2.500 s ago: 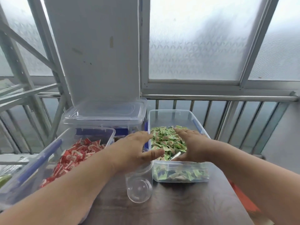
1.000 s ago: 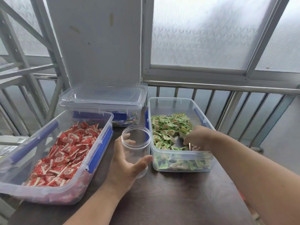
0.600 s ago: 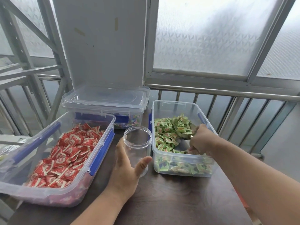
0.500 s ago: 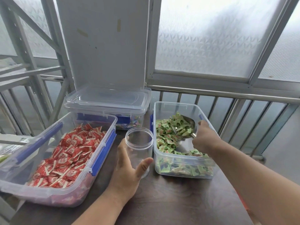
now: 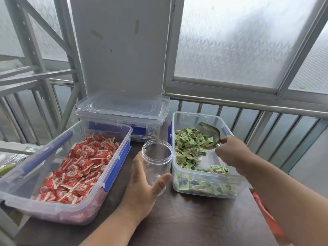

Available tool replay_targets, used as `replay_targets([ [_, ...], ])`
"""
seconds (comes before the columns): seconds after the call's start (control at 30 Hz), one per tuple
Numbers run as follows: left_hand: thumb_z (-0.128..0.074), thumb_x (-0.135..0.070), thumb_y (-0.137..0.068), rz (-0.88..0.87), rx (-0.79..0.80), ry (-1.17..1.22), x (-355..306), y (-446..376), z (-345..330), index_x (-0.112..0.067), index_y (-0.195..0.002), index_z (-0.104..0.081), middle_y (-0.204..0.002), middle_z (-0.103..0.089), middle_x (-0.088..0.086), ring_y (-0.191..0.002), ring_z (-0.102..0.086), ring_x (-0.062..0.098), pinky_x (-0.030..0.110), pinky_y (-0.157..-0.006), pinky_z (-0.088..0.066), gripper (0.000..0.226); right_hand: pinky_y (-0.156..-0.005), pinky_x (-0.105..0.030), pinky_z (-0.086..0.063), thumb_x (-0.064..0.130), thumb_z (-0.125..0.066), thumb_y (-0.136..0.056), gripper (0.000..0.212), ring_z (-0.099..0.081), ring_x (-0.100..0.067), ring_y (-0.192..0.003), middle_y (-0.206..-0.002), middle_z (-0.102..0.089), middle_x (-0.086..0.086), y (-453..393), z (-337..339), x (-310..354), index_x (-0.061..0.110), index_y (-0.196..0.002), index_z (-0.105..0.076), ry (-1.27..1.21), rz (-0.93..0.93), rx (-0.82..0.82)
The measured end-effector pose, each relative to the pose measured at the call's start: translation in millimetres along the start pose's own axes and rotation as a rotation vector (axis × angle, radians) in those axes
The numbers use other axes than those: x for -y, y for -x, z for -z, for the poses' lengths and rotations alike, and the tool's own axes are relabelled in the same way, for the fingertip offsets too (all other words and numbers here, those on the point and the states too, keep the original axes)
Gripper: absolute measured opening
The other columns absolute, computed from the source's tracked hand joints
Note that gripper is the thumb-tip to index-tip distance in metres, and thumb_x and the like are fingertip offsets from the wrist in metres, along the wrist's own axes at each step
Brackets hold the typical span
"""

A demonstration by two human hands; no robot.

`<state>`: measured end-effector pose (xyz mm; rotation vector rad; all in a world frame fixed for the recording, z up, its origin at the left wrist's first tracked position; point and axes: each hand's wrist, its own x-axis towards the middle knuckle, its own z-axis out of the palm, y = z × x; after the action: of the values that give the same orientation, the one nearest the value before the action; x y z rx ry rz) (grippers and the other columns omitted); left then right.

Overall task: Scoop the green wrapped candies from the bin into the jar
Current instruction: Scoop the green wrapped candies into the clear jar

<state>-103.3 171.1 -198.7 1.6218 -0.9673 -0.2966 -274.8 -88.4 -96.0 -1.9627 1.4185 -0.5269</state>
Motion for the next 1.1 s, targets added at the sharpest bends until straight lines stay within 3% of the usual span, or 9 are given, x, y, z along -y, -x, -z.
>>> replay_targets([
  [0.1,-0.079,-0.081,-0.081,-0.01,0.0,0.037,-1,-1,0,-0.047,-0.167,-0.018,-0.165,-0.042,-0.022,-0.147,-0.038,-0.018,0.004,-0.106,-0.028,0.111,-0.048,-0.029,-0.033,0.007,-0.055,-0.073,0.021,-0.044,-0.021,-0.054,-0.061,-0.059,-0.011,6,12,8,-0.004,-0.081,-0.07,-0.093,-0.002,0.088],
  [0.27,-0.08,-0.081,-0.077,-0.008,0.013,0.082,0,-1,1,-0.053,-0.163,-0.021,-0.163,-0.043,-0.023,-0.146,-0.048,-0.008,0.008,-0.108,-0.034,0.108,-0.044,-0.027,-0.036,0.011,-0.062,-0.078,0.015,-0.047,-0.018,-0.052,-0.062,-0.067,-0.008,20,37,22,0.011,-0.078,-0.077,-0.056,0.135,0.232],
  [0.43,-0.083,-0.077,-0.078,-0.017,0.019,0.102,1,-1,0,-0.05,-0.163,-0.023,-0.163,-0.046,-0.018,-0.149,-0.051,0.002,0.031,-0.122,-0.041,0.108,-0.043,-0.025,-0.039,0.016,-0.065,-0.075,0.021,-0.049,-0.014,-0.048,-0.065,-0.068,-0.007,28,54,43,0.016,-0.088,-0.08,-0.034,0.242,0.396],
  [0.6,-0.085,-0.072,-0.083,-0.042,0.016,0.06,1,-1,1,-0.046,-0.164,-0.027,-0.159,-0.049,-0.02,-0.145,-0.05,-0.004,0.01,-0.111,-0.038,0.103,-0.045,-0.025,-0.039,0.025,-0.069,-0.07,0.035,-0.05,-0.013,-0.05,-0.067,-0.068,-0.01,38,60,67,0.01,-0.1,-0.081,-0.005,0.346,0.543],
  [0.7,-0.088,-0.064,-0.087,-0.059,0.011,0.069,3,-1,0,-0.043,-0.164,-0.029,-0.158,-0.05,-0.018,-0.145,-0.051,-0.002,0.016,-0.114,-0.041,0.098,-0.047,-0.026,-0.041,0.033,-0.075,-0.063,0.042,-0.052,-0.015,-0.051,-0.072,-0.073,-0.015,44,58,78,0.02,-0.103,-0.083,-0.004,0.396,0.616],
  [0.8,-0.085,-0.072,-0.083,-0.061,0.01,0.082,4,-1,1,-0.044,-0.163,-0.031,-0.158,-0.053,-0.018,-0.145,-0.053,0.0,0.023,-0.115,-0.043,0.101,-0.055,-0.031,-0.042,0.033,-0.076,-0.065,0.041,-0.055,-0.022,-0.059,-0.081,-0.075,-0.022,48,57,86,0.029,-0.106,-0.083,0.06,0.456,0.623],
  [0.97,-0.089,-0.07,-0.082,-0.089,-0.037,0.098,7,0,1,-0.047,-0.162,-0.038,-0.153,-0.058,-0.017,-0.143,-0.058,0.007,0.035,-0.118,-0.049,0.098,-0.062,-0.034,-0.053,0.054,-0.07,-0.066,0.039,-0.069,-0.024,-0.065,-0.076,-0.077,-0.004,59,62,99,0.04,-0.102,-0.08,0.258,0.585,0.54],
  [1.03,-0.088,-0.074,-0.081,-0.091,-0.081,0.069,8,-1,1,-0.05,-0.164,-0.037,-0.153,-0.056,-0.016,-0.145,-0.056,0.011,0.046,-0.121,-0.048,0.101,-0.059,-0.029,-0.053,0.061,-0.063,-0.068,0.04,-0.065,-0.01,-0.058,-0.07,-0.073,0.003,64,64,104,0.037,-0.096,-0.08,0.393,0.667,0.43],
  [1.1,-0.081,-0.084,-0.079,-0.083,-0.135,0.003,9,-2,1,-0.054,-0.167,-0.031,-0.155,-0.05,-0.015,-0.15,-0.048,0.013,0.048,-0.124,-0.043,0.106,-0.055,-0.031,-0.052,0.055,-0.059,-0.072,0.038,-0.054,-0.002,-0.052,-0.069,-0.069,0.002,68,65,109,0.029,-0.091,-0.08,0.517,0.754,0.295],
])
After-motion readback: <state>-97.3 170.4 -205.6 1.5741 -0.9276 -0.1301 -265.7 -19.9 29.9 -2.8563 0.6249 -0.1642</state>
